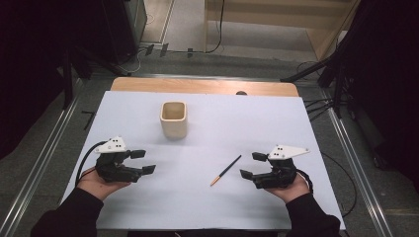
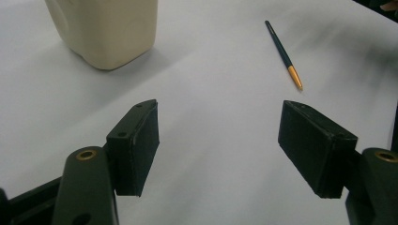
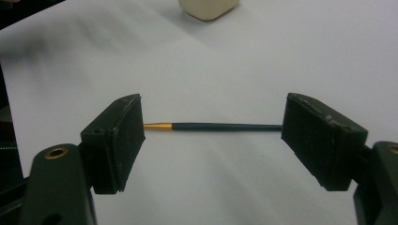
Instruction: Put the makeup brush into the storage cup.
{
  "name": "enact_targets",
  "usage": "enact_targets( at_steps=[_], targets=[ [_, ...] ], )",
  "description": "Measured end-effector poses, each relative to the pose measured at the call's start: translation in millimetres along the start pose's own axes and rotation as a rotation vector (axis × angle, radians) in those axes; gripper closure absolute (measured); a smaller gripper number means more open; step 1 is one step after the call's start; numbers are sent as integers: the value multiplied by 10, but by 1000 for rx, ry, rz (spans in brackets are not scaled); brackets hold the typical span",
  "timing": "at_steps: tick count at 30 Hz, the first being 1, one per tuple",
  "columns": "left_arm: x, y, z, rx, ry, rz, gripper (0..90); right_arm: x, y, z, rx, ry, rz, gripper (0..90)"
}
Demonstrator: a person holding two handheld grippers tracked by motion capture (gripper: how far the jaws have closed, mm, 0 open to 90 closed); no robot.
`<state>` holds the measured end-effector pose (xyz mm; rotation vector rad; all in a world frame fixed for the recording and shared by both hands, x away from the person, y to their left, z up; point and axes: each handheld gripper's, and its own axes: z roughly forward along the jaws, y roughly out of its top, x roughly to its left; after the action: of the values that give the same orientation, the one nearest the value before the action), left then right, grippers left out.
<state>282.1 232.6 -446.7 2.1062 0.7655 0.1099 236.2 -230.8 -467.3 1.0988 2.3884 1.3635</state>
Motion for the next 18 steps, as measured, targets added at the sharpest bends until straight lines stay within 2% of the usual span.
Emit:
enact_targets(
  at_steps=[3,7,12,18],
  targets=[
    [3,4,11,15,2,-5,306,-8,-2,-7,-1,-9,2,235],
    [-15,11,18,11,-8,6,306,-8,-2,-26,-11,-20,-9,250],
    [-14,4,19,17,0,13,306,-12,5,-36,-21,-20,-9,254],
    [-9,-8,37,27,7,23,307,-12,-1,-24,-5,-21,-15,254]
  ],
)
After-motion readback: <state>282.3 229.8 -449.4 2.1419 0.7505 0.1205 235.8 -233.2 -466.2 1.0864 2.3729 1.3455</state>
